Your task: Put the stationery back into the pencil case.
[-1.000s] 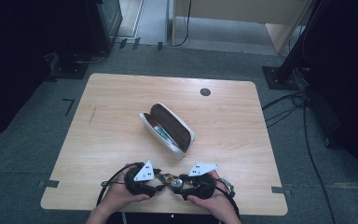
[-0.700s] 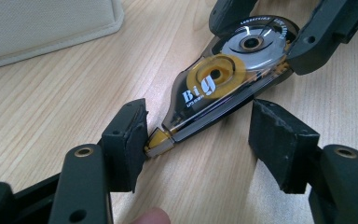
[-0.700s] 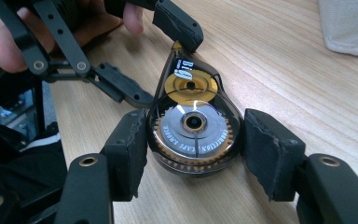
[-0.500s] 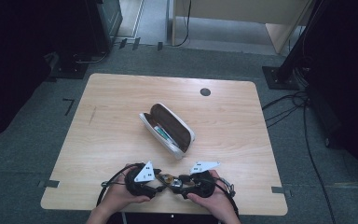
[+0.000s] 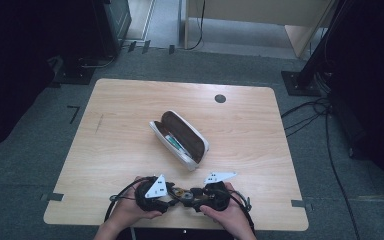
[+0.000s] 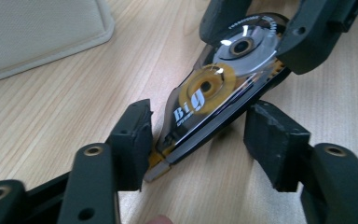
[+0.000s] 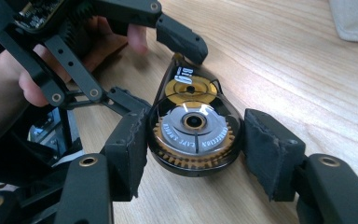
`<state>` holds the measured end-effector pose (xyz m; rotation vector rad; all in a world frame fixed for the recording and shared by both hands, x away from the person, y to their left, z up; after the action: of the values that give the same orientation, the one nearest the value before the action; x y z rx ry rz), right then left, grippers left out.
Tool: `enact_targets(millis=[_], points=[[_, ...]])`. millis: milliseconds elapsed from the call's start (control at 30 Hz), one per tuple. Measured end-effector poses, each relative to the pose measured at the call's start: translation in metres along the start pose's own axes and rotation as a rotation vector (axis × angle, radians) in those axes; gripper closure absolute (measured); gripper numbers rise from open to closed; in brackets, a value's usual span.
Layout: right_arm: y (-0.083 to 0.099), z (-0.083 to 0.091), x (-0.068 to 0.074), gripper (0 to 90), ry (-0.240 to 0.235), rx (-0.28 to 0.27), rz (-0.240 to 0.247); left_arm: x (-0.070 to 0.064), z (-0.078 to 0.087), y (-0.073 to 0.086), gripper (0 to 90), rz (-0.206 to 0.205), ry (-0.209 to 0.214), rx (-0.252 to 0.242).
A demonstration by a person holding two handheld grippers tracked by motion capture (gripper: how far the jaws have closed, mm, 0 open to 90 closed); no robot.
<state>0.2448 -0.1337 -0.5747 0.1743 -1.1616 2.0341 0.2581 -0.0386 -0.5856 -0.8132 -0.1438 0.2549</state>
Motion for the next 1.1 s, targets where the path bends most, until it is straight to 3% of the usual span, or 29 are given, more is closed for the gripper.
enact_targets(millis=[200, 300, 367, 567, 667, 767, 1100], points=[[-0.005, 0.004, 0.001, 41.1, -0.010, -0.030, 0.004, -0.003, 0.001, 0.000, 57.5, -0.015, 0.019, -0.006], [-0.007, 0.006, 0.000, 40.5, 0.001, -0.056, 0.046, -0.005, 0.002, 0.000, 64.5, -0.042, 0.031, -0.004], [-0.009, 0.008, 0.001, 42.9, 0.015, -0.070, 0.086, -0.008, 0.003, 0.000, 77.5, -0.070, 0.037, -0.004], [-0.008, 0.007, 0.001, 45.7, 0.042, -0.068, 0.171, -0.009, 0.004, 0.002, 79.0, -0.059, 0.083, -0.007], [-0.009, 0.007, 0.003, 46.2, 0.032, -0.081, 0.195, -0.012, 0.005, 0.002, 79.2, -0.059, 0.117, -0.006], [-0.012, 0.007, 0.005, 47.2, 0.015, -0.103, 0.225, -0.012, 0.004, 0.002, 79.1, -0.059, 0.125, -0.011], [-0.007, 0.005, 0.003, 53.5, 0.010, -0.091, 0.345, -0.011, 0.005, 0.003, 78.9, -0.045, 0.155, -0.013]])
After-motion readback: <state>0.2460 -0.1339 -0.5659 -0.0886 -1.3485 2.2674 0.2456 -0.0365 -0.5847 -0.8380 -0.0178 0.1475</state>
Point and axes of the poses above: each handheld gripper's, and its own axes: z roughly backward along the jaws, y roughly out of its underside, x roughly to its left, the point moved 10 cm from there along -z, roughly forward along the jaws, and after that the axes turned 1 degree about z, right-handed, at the moved point
